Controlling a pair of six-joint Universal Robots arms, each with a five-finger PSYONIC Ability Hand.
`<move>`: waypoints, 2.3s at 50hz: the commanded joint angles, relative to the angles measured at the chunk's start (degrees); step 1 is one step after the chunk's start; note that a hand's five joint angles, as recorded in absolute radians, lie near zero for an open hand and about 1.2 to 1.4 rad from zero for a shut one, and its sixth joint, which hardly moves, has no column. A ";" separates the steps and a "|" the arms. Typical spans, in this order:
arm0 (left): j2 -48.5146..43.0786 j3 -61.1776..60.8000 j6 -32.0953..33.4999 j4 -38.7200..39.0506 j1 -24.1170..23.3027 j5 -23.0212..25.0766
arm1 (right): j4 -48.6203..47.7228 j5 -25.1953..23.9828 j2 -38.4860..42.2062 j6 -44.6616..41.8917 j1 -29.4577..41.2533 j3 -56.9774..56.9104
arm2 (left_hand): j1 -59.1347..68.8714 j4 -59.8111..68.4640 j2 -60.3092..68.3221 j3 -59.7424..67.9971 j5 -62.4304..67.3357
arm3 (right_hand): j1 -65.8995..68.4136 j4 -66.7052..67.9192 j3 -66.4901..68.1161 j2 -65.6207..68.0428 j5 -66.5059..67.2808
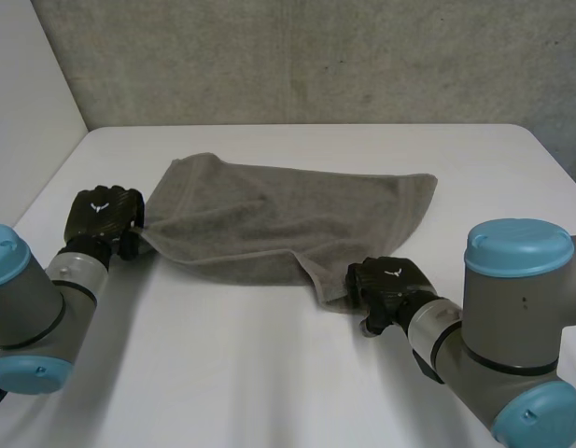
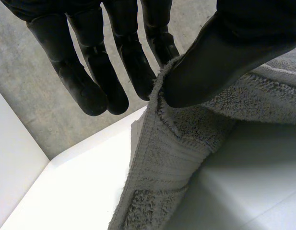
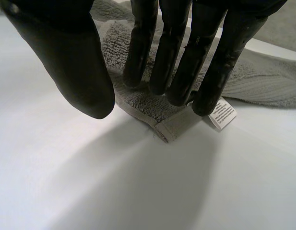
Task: Fold the towel.
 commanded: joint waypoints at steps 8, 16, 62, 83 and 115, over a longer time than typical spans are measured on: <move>-0.12 0.00 0.00 0.00 -0.08 0.02 | -5.84 -1.09 4.69 -6.16 0.62 -0.92 | -1.38 -6.67 -6.13 -8.12 -14.46 | -6.06 -5.69 -5.84 -5.72 -5.80; -0.21 0.00 0.00 0.08 -0.08 0.02 | -8.49 -0.65 7.42 -10.03 0.18 -2.15 | -1.38 -6.67 -6.13 -8.12 -14.46 | -6.56 -6.19 -6.34 -6.22 -6.30; -0.38 -0.35 0.00 0.17 -0.17 0.20 | -14.73 0.75 14.01 -13.90 -0.44 -7.69 | -1.38 -6.67 -6.13 -8.12 -14.46 | -4.55 -4.18 -4.33 -4.21 -4.29; -0.65 -0.35 0.09 0.26 -0.26 0.55 | -14.90 2.07 14.72 -14.87 -0.52 -9.71 | -1.38 -6.67 -6.13 -8.12 -14.46 | -4.04 -3.67 -3.82 -3.70 -3.78; 7.34 -0.35 0.70 -5.44 -1.40 0.46 | -8.78 2.34 -10.66 -15.57 -10.80 -10.85 | -1.38 -6.67 -6.13 -8.12 -14.46 | 26.51 26.88 26.73 26.85 26.77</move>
